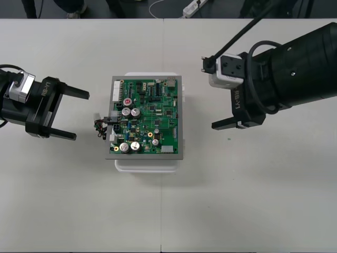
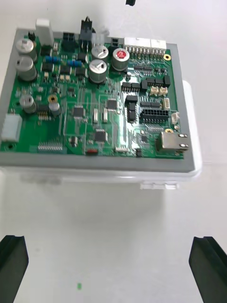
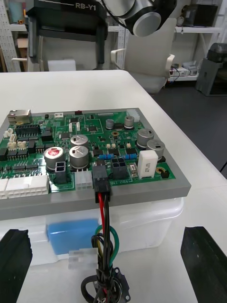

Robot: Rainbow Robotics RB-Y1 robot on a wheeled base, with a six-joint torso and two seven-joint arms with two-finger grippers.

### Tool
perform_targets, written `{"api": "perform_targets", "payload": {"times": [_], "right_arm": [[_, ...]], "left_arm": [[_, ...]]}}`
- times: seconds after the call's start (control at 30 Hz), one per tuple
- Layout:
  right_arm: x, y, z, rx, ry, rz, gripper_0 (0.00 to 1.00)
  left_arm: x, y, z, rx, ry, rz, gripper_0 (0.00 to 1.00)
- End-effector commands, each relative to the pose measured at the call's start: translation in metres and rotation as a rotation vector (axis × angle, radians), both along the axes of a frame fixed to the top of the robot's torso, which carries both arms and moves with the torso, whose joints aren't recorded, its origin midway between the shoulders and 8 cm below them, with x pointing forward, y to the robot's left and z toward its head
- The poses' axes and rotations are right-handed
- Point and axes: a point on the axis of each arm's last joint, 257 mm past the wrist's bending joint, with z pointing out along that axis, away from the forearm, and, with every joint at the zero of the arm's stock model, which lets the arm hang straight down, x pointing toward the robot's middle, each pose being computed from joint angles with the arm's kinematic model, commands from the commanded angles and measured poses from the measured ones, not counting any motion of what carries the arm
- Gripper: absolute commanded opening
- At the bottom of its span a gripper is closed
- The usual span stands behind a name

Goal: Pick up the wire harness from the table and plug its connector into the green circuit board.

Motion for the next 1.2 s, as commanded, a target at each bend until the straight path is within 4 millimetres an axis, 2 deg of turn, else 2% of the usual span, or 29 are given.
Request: {"api": "perform_targets", "payload": {"times": [0.03, 0.17, 0.4, 0.67, 0.83, 1.07, 1.2], "right_arm": [[0.012, -0.036, 0.011, -0.004, -0.042, -0.057, 1.00], [0.017, -0.057, 0.014, -0.017, -0.080, -0.068, 1.00], [0.021, -0.077, 0.011, -0.028, -0.103, -0.069, 1.00], [0.035, -0.099, 0.003, -0.009, -0.082, -0.051, 1.00], [0.037, -0.107, 0.003, 0.034, -0.037, -0.055, 1.00], [0.030, -0.104, 0.005, 0.008, -0.066, -0.032, 1.00], [0.028, -0.105, 0.004, 0.003, -0.067, -0.029, 1.00]], "left_arm": [[0.000, 0.010, 0.022, 0.091, 0.027, 0.013, 0.92], [0.003, 0.013, 0.019, 0.129, 0.014, 0.022, 0.93], [0.009, 0.021, 0.013, 0.175, 0.004, 0.050, 0.93], [0.015, 0.025, 0.013, 0.215, -0.006, 0.075, 0.92], [0.018, 0.025, 0.014, 0.242, -0.028, 0.086, 0.92], [0.037, 0.020, 0.025, 0.225, -0.040, 0.159, 0.92], [0.040, 0.021, 0.029, 0.241, -0.076, 0.165, 0.93]]}}
